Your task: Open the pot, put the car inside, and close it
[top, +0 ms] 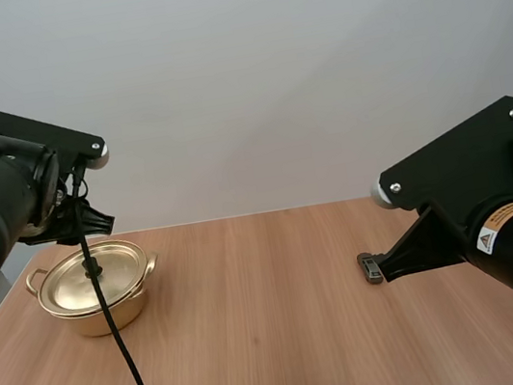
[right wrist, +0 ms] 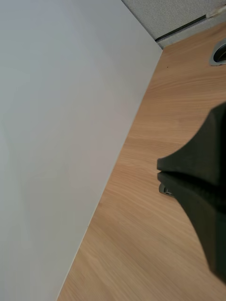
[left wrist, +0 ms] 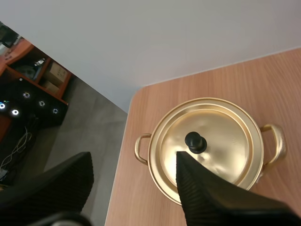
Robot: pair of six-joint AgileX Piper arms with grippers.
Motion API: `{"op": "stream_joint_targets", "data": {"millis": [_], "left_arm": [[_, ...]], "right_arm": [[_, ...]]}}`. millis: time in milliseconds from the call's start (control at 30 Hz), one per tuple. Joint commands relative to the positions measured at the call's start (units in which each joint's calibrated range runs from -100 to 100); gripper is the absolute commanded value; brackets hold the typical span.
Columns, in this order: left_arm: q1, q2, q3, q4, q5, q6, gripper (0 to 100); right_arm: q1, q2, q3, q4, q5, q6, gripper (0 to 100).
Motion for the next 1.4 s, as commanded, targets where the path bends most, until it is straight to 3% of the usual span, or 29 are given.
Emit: {"op": "stream_joint_targets", "data": {"millis": [0, 433, 600, 1167, 1233, 1367], "left_arm": [[0.02, 10.2, -0.6, 0.1, -0.1, 0.0, 88], [0.02, 19.6, -8.2, -3.6, 4.7, 6.0, 88], [0.02, 23.6, -10.4, -7.4, 6.2, 9.1, 81], [0.02, 36.1, -15.1, -7.7, 7.9, 10.3, 80], [0.02, 36.9, -15.9, -7.7, 8.4, 10.4, 73], [0.02, 38.5, -17.5, -7.7, 8.9, 10.4, 48]], "right_arm": [[0.1, -0.1, 0.0, 0.4, 0.9, 0.1, 0], [-1.3, -0.1, 0.0, 0.8, 2.7, 0.1, 0], [-2.2, -0.1, 0.0, 1.3, 2.9, 0.1, 0], [-4.2, -0.1, 0.0, 1.7, 3.4, -0.9, 0], [-4.2, -0.1, 0.0, 1.7, 3.8, -1.0, 0], [-4.5, -0.1, 0.0, 1.7, 5.2, -1.1, 0]]}}
